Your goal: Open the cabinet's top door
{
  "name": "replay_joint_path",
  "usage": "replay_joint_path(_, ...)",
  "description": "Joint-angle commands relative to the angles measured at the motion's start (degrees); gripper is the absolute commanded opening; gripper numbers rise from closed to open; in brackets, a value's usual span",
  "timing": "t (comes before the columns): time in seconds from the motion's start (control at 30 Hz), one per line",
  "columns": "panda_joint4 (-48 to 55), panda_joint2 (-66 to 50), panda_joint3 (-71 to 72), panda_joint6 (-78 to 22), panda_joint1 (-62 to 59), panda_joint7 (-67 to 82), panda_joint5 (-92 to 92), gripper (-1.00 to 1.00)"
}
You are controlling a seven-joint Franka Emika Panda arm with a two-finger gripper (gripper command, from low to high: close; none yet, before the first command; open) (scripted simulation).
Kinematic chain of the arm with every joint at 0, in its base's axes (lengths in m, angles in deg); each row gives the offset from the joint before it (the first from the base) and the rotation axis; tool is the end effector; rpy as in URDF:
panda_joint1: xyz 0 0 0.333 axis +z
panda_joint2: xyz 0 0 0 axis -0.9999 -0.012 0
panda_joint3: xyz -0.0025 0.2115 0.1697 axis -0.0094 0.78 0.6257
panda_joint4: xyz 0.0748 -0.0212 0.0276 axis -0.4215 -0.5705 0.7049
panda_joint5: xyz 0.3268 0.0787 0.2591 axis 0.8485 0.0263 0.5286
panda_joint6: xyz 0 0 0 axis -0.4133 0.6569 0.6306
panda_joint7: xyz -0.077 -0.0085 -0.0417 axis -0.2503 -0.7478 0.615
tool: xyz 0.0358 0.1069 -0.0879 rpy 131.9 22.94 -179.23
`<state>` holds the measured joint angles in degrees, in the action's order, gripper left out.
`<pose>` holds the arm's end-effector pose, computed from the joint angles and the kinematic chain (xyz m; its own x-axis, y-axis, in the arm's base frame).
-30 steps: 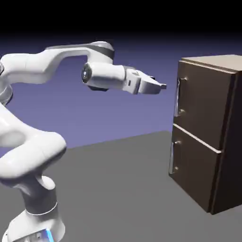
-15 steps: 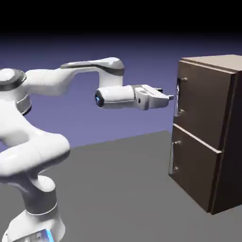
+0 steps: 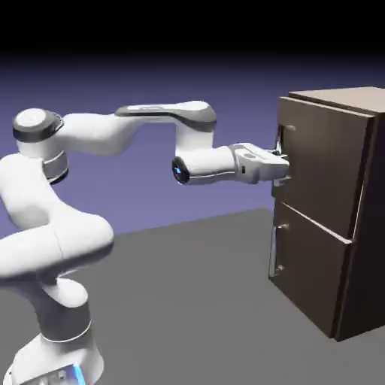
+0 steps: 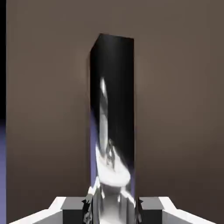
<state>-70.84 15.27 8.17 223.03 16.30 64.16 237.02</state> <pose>0.5389 -0.0026 0.4264 0.0691 -0.7037 0.7071 0.0689 -0.7037 -0.7071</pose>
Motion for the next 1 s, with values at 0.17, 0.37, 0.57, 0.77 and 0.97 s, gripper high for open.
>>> replay_joint_path(0.17, -9.4, -1.8, -6.5, -14.9, 4.1, 1.2, -6.3, -1.0)
replay_joint_path(0.37, -15.9, -3.7, -13.2, -29.8, 4.5, 2.8, -14.1, -1.0)
replay_joint_path(0.57, -19.3, -6.7, -19.5, -44.8, 1.1, 5.4, -23.5, -1.0)
replay_joint_path(0.77, -19.0, -12.4, -24.4, -59.8, -5.9, 9.9, -35.1, -1.0)
replay_joint_path(0.97, -14.0, -21.9, -26.5, -73.2, -16.0, 17.0, -49.8, -1.0)
